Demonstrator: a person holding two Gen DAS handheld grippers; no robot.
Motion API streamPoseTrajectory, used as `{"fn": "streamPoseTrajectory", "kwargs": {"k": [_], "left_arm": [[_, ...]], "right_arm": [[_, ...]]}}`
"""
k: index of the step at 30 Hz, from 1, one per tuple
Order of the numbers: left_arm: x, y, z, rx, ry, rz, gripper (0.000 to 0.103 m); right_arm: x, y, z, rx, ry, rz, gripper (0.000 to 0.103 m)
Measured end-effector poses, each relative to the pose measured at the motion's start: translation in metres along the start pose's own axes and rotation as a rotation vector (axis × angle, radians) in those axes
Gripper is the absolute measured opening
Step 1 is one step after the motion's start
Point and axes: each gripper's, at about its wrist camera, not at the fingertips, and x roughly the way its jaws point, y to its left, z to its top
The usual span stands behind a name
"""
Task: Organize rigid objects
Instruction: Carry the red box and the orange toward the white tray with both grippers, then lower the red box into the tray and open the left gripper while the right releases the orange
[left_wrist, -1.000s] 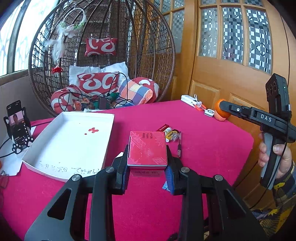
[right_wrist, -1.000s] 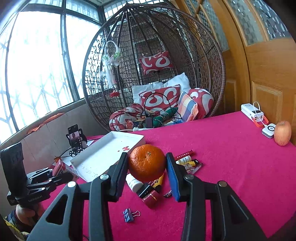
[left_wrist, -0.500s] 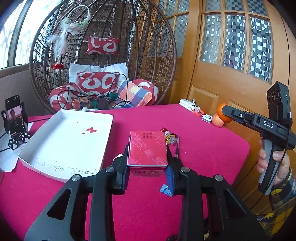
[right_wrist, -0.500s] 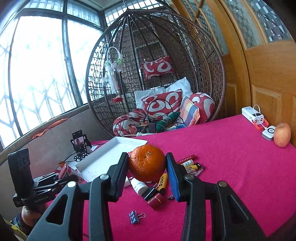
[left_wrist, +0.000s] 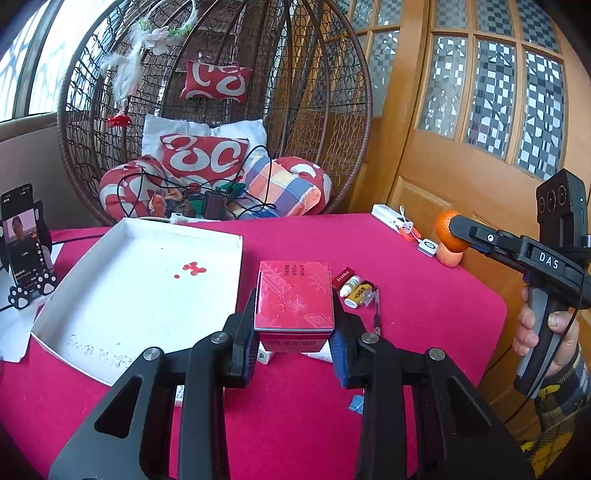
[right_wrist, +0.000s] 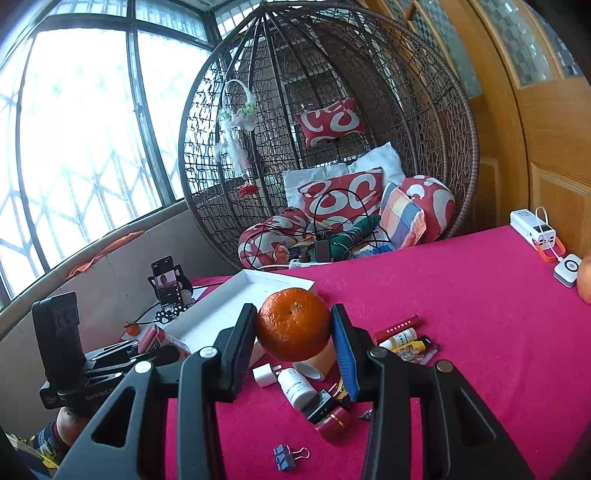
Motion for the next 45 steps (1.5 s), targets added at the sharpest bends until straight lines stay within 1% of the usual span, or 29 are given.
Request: {"fn": "streamPoseTrajectory", "kwargs": {"k": [3, 7, 9, 13, 16, 20, 23, 27, 31, 34, 38, 42, 45], "left_arm": [[0.009, 0.018, 0.011, -0.017, 0.008, 0.015, 0.032], [0.027, 0.052, 0.023, -0.100, 0.045, 0.004, 0.032], [0.035, 0.068, 0.028, -0.126, 0.058, 0.012, 0.032], [0.058, 0.101, 0.031, -0.205, 0.107, 0.019, 0.032], [0.070, 0.119, 0.030, -0.234, 0.130, 0.056, 0.032], [0.080, 0.135, 0.026, -0.264, 0.163, 0.079, 0.032], [0.089, 0.148, 0.022, -0.277, 0.185, 0.117, 0.032], [0.102, 0.167, 0.014, -0.313, 0.225, 0.162, 0.032], [0.113, 0.177, 0.009, -0.314, 0.258, 0.198, 0.032], [0.121, 0.181, 0.008, -0.306, 0.279, 0.221, 0.032], [0.126, 0.184, 0.007, -0.298, 0.291, 0.252, 0.032], [0.131, 0.187, 0.005, -0.295, 0.309, 0.313, 0.032], [0.133, 0.185, 0.003, -0.289, 0.320, 0.329, 0.033]], "right_arm": [[0.012, 0.008, 0.007, -0.026, 0.012, 0.011, 0.040], [0.030, 0.017, 0.015, -0.045, 0.029, 0.029, 0.040], [0.040, 0.021, 0.020, -0.053, 0.037, 0.042, 0.040], [0.067, 0.031, 0.032, -0.055, 0.067, 0.089, 0.040], [0.091, 0.041, 0.039, -0.062, 0.104, 0.127, 0.040], [0.126, 0.059, 0.040, -0.096, 0.153, 0.162, 0.040], [0.158, 0.066, 0.035, -0.076, 0.215, 0.190, 0.040], [0.199, 0.076, 0.019, -0.040, 0.306, 0.215, 0.040], [0.226, 0.087, -0.001, -0.045, 0.381, 0.217, 0.040], [0.237, 0.094, -0.013, -0.055, 0.411, 0.210, 0.040], [0.247, 0.099, -0.019, -0.064, 0.423, 0.187, 0.040], [0.254, 0.101, -0.025, -0.087, 0.429, 0.150, 0.041], [0.255, 0.101, -0.027, -0.109, 0.425, 0.120, 0.042]]}}
